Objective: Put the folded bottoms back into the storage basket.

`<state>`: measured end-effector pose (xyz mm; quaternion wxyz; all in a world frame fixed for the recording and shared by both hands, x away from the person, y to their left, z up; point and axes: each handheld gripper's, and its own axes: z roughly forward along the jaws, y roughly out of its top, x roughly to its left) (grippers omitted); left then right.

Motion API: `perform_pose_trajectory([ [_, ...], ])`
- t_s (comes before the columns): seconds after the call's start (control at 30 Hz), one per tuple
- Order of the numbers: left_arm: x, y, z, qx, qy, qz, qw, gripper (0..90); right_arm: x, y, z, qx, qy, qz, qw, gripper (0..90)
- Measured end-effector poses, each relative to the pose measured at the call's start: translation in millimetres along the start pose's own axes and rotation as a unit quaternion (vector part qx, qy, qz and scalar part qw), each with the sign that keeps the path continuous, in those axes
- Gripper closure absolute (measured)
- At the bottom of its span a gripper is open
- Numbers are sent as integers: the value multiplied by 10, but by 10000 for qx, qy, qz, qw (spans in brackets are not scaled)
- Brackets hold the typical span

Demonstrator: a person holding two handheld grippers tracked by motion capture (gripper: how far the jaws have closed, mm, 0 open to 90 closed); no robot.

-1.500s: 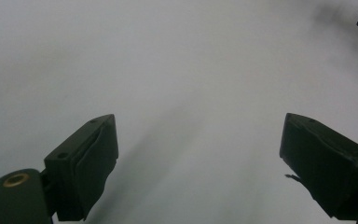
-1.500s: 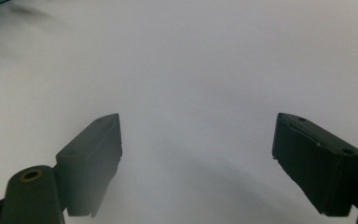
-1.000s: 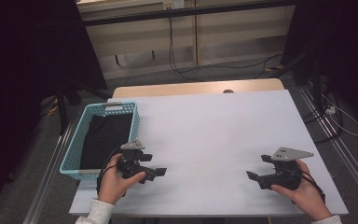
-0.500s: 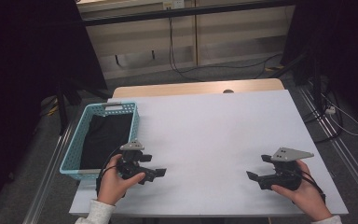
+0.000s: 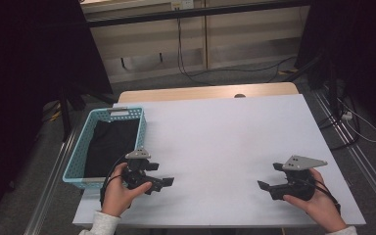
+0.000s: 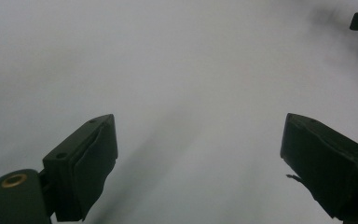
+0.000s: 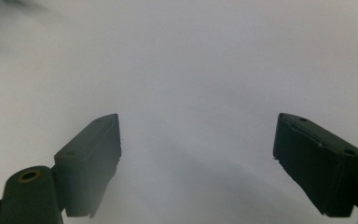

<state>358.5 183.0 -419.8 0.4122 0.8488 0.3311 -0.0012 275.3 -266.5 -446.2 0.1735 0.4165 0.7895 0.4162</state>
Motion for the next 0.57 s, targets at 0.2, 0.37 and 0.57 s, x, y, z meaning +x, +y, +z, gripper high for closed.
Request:
perform_pose_trajectory([
  [0.2,0,3,1,-24,29,-33,10000,109,-16,-5,-3,-20,-22,42,10000,141],
  [0.37,1,5,4,-1,30,-27,10000,109,-17,-5,-7,-22,-22,37,10000,139],
  [0.57,2,3,-1,-16,20,-26,10000,110,-21,-14,2,-9,-45,42,10000,134],
])
